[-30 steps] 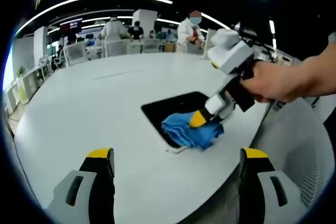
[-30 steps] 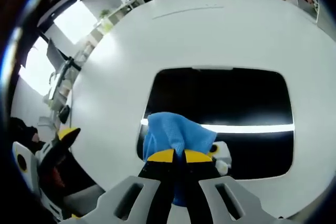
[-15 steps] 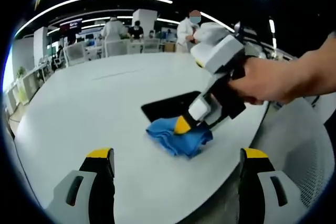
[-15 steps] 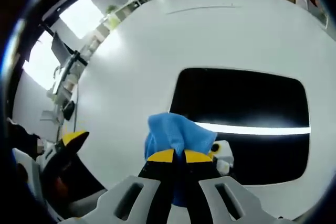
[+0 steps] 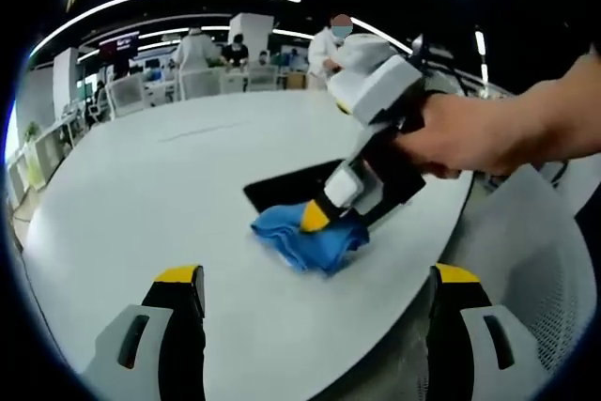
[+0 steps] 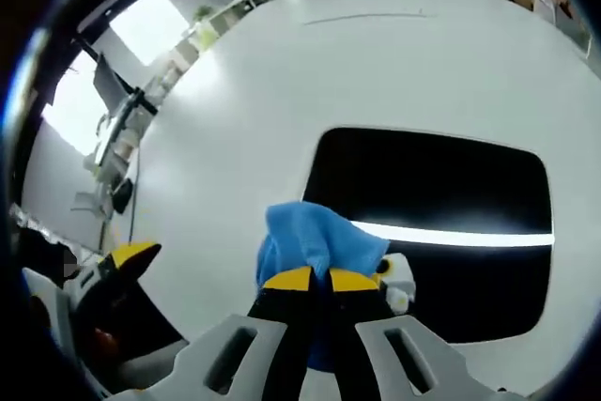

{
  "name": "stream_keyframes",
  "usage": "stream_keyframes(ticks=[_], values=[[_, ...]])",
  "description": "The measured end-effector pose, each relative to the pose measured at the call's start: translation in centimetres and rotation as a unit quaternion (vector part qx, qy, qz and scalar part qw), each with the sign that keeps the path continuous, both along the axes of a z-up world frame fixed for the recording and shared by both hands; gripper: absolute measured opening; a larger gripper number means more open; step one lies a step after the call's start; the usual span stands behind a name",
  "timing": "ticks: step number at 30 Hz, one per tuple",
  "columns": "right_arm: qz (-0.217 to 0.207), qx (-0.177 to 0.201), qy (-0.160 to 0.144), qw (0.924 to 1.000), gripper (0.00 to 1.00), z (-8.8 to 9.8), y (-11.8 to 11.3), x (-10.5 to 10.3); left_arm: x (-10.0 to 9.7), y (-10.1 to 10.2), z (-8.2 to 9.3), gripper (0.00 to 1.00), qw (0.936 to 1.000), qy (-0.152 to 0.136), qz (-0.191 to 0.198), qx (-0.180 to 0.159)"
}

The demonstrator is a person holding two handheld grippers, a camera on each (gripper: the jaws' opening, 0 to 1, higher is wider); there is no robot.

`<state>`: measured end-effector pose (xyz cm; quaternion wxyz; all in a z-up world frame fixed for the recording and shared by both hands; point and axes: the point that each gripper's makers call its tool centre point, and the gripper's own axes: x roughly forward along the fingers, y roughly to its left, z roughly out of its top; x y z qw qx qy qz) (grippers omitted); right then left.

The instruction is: Wipe the mirror surface with the cleaning cloth until all visible marks leave the cleaned area.

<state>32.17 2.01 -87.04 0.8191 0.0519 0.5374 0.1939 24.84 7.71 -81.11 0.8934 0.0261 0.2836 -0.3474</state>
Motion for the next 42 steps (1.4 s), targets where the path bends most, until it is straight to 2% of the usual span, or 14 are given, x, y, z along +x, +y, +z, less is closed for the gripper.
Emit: stream_keyframes(ticks=[6,28,38,42], values=[[0.014,-0.006,-0.008,0.9999,0.00,0.0,0.1,2.0,0.2,0.5,0.0,1.00,0.9999,0.003,0.015,-0.007],[0.034,-0.021,-0.020,0.9990,0.00,0.1,0.2,8.1,0.3,0.6,-0.3,1.00,0.9999,0.005,0.013,-0.003],[0.037,-0.022,-0.029,0.9986,0.00,0.1,0.4,9.9,0.3,0.7,-0.4,1.00,0.9999,0.007,0.014,-0.001],[0.021,-0.010,-0.025,0.9994,0.00,0.1,0.3,10.3,0.3,0.8,-0.4,1.00,0.9998,0.008,0.018,-0.002]])
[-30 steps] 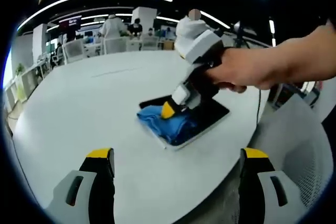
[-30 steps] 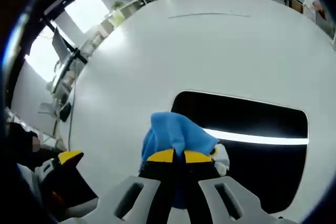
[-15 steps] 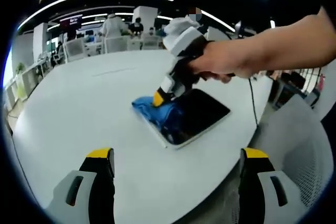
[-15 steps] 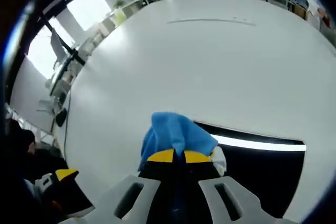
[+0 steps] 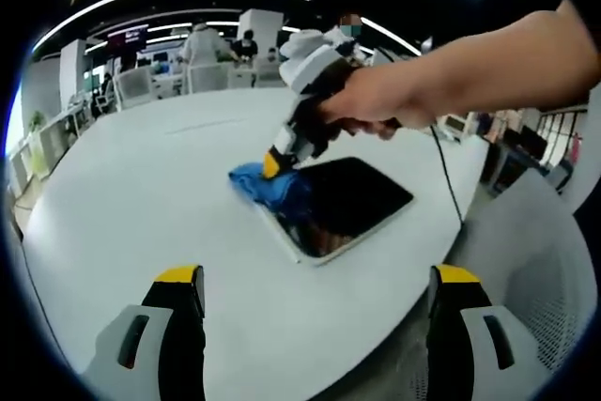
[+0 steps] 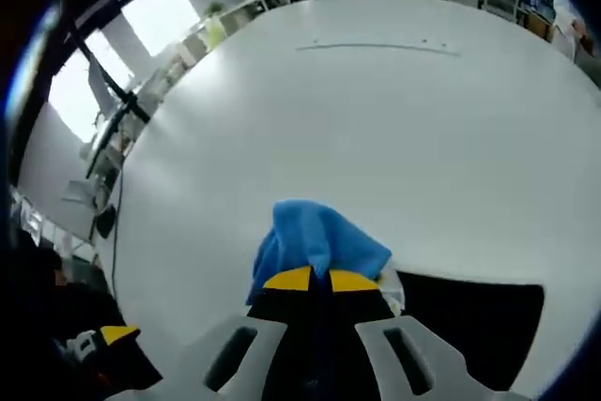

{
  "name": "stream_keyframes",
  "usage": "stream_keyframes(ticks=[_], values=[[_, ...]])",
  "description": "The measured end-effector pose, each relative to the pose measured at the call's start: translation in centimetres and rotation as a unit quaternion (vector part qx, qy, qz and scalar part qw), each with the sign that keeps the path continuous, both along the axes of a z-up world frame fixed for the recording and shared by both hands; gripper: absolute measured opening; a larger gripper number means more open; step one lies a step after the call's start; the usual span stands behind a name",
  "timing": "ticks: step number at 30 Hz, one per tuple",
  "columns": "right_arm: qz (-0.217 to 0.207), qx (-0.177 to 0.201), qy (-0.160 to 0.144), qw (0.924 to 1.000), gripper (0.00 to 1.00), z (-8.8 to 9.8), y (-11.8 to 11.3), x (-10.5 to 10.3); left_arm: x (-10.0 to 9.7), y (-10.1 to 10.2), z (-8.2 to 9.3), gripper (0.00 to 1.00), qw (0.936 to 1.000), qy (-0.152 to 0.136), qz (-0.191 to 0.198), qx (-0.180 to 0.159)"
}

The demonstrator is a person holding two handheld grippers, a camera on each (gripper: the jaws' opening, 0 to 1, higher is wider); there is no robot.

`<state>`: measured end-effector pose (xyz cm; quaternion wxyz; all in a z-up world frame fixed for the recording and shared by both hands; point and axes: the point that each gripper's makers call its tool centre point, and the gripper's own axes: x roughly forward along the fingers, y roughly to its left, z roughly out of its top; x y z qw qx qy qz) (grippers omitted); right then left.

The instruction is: Wipe the mirror surface with the cleaning cloth until all visible marks leave the cleaned area.

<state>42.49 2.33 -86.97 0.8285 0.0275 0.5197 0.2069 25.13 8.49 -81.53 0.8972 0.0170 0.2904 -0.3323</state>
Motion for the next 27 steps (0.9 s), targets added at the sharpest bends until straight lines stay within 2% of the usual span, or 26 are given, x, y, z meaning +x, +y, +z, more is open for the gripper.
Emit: stream_keyframes(ticks=[4,7,11,18,27], values=[[0.006,0.001,-0.010,0.9999,0.00,-0.1,0.1,0.5,0.0,0.0,0.1,1.00,1.0000,-0.001,0.001,-0.001],[-0.004,0.009,-0.003,0.9999,0.00,0.0,0.1,0.4,0.0,0.0,0.1,1.00,1.0000,0.001,0.001,-0.001],[0.020,0.010,-0.012,0.9997,0.00,0.2,0.2,0.0,0.0,0.1,0.0,1.00,1.0000,0.000,0.003,-0.001],[0.040,0.013,-0.016,0.9990,0.00,0.1,0.1,0.1,0.0,0.1,0.0,1.00,1.0000,0.001,0.005,0.002],[0.039,0.010,-0.019,0.9990,0.00,0.3,-1.2,-0.2,0.1,0.3,-0.2,1.00,1.0000,0.004,0.007,0.004]])
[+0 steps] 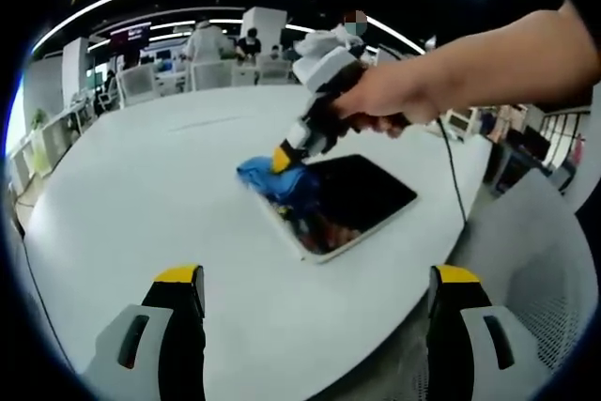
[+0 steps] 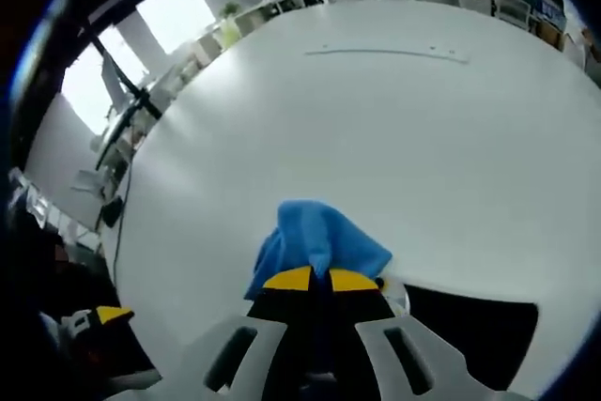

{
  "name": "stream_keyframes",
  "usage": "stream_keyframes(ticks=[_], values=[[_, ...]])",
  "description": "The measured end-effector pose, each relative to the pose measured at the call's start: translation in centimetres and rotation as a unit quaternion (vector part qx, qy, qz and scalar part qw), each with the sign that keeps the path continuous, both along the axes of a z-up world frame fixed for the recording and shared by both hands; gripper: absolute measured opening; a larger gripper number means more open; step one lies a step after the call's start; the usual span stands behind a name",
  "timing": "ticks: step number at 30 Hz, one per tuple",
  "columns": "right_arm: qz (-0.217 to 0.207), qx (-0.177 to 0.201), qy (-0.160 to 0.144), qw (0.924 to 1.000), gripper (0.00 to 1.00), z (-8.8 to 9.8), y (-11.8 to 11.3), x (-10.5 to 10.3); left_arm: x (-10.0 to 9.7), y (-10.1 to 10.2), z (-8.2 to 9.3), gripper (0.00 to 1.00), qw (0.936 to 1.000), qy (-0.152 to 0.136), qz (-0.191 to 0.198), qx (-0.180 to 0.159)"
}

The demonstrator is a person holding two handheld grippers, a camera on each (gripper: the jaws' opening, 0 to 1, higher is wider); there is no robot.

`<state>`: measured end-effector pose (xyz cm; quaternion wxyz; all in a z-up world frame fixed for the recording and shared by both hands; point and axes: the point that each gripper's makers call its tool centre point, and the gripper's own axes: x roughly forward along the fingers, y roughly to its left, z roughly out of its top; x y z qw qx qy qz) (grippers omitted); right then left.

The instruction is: Wipe the mirror surface with the cleaning cloth until all visible marks leave the cleaned area.

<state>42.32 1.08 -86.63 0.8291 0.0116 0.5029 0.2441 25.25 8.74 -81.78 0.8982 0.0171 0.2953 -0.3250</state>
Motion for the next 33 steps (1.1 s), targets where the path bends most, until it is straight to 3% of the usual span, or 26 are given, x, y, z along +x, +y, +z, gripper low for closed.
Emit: stream_keyframes(ticks=[33], values=[[-0.030,-0.016,0.004,0.9994,0.00,-0.1,-3.6,-0.4,-0.1,0.0,-0.2,1.00,1.0000,0.003,-0.003,0.003]])
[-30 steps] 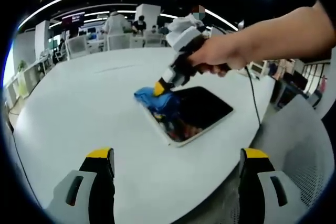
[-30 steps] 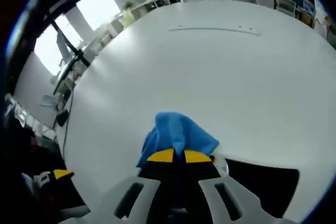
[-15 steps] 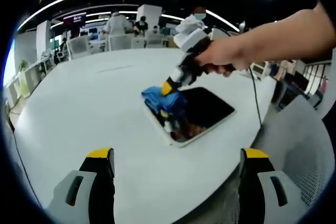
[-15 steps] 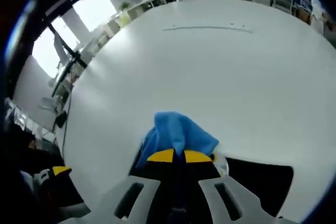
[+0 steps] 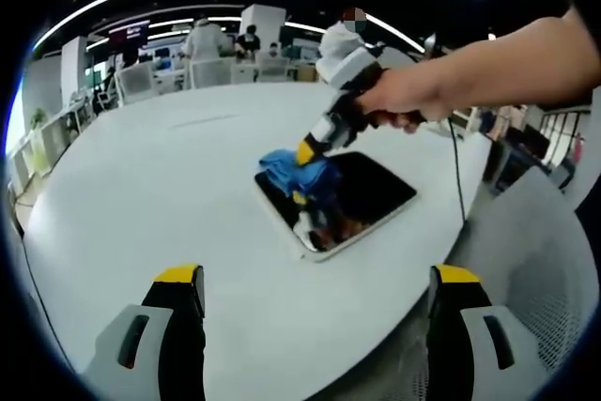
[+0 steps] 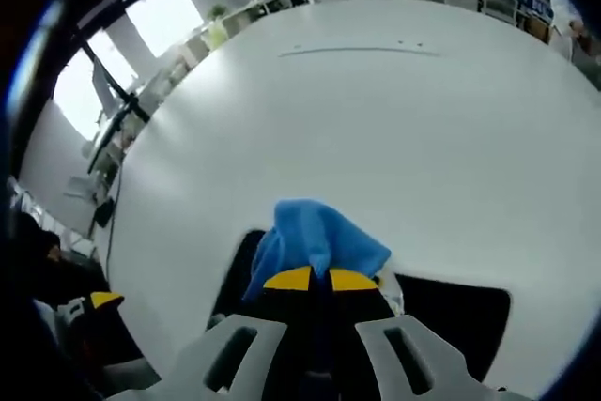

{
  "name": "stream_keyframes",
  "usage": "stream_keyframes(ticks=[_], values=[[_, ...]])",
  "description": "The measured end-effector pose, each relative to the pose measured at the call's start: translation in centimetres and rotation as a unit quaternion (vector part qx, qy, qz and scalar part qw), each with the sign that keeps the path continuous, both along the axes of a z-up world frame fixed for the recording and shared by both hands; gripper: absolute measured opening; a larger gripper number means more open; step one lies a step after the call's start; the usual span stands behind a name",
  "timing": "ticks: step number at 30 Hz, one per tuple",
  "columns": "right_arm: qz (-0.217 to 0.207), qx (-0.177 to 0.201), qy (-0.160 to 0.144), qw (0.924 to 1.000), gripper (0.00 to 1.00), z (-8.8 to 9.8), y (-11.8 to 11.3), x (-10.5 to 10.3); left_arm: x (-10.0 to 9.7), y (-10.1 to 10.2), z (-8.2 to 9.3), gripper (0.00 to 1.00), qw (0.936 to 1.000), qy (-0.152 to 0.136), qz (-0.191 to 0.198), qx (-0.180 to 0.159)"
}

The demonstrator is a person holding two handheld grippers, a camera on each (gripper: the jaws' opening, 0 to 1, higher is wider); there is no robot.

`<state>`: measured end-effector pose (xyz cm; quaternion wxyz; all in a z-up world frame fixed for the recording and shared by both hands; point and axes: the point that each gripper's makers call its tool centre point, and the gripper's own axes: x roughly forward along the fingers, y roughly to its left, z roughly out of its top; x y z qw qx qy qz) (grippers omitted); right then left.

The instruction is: Wipe the mirror surface with the cleaning cloth until all visible marks leave the cleaned area.

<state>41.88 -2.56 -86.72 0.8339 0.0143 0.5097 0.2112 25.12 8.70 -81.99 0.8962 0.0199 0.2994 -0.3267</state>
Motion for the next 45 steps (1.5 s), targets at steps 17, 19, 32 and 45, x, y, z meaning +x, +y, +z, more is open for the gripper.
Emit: stream_keyframes(ticks=[17,19,32,45], values=[[-0.036,0.002,0.004,0.9993,0.00,-0.4,-0.5,-1.4,-0.1,0.1,0.0,1.00,1.0000,0.004,0.004,-0.003],[-0.036,0.002,0.003,0.9994,0.00,-0.5,-0.5,-1.5,-0.1,0.1,-0.1,1.00,1.0000,0.007,0.005,-0.003],[-0.043,0.018,-0.002,0.9989,0.00,-0.2,-0.6,-4.0,-0.1,0.1,-0.2,1.00,1.0000,0.007,0.001,0.002],[-0.050,0.032,0.007,0.9982,0.00,-0.2,-0.5,-6.4,-0.2,-0.2,-0.1,1.00,1.0000,0.006,-0.004,0.000]])
